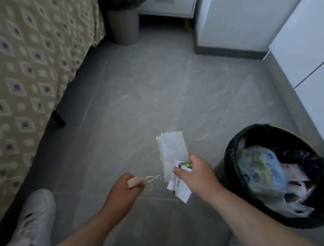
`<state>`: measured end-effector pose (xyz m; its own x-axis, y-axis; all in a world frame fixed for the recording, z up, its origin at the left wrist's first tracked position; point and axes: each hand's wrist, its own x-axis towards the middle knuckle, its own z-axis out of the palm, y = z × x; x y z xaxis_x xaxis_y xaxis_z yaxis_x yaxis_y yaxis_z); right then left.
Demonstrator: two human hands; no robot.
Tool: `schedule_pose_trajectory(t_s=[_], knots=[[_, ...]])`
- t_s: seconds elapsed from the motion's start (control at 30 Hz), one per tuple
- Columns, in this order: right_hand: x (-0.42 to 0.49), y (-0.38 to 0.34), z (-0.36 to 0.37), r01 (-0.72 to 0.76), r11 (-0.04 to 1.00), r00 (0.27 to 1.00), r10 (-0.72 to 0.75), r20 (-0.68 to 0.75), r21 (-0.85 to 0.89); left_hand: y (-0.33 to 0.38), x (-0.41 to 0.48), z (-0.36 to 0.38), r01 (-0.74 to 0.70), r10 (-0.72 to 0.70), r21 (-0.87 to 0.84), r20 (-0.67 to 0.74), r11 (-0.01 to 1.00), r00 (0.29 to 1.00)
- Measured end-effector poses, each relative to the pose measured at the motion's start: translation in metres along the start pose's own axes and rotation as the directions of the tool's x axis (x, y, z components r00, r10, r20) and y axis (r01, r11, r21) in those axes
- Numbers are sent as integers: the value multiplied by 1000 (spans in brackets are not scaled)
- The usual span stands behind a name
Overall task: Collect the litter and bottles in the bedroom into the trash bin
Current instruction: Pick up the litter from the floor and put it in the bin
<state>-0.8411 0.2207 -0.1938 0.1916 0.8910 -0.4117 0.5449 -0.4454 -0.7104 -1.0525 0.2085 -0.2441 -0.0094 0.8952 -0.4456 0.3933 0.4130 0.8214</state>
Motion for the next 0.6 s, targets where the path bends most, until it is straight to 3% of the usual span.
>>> schedule_pose_trajectory(t_s=[0.13,0.23,0.4,0.6], knots=[[-11,-30,-83,78,997,996,-77,-35,6,67,-7,22,-32,39,-121,55,992,998],[-24,-32,-149,111,993,983,-103,-151,48,122,-20,53,-87,108,-119,180,989,978],[-37,15,-245,79,986,929,-19,-369,149,201,-32,143,-341,292,105,328,934,899],[-36,81,-285,25,932,886,148,-440,362,226,-19,232,-433,309,303,379,849,872]])
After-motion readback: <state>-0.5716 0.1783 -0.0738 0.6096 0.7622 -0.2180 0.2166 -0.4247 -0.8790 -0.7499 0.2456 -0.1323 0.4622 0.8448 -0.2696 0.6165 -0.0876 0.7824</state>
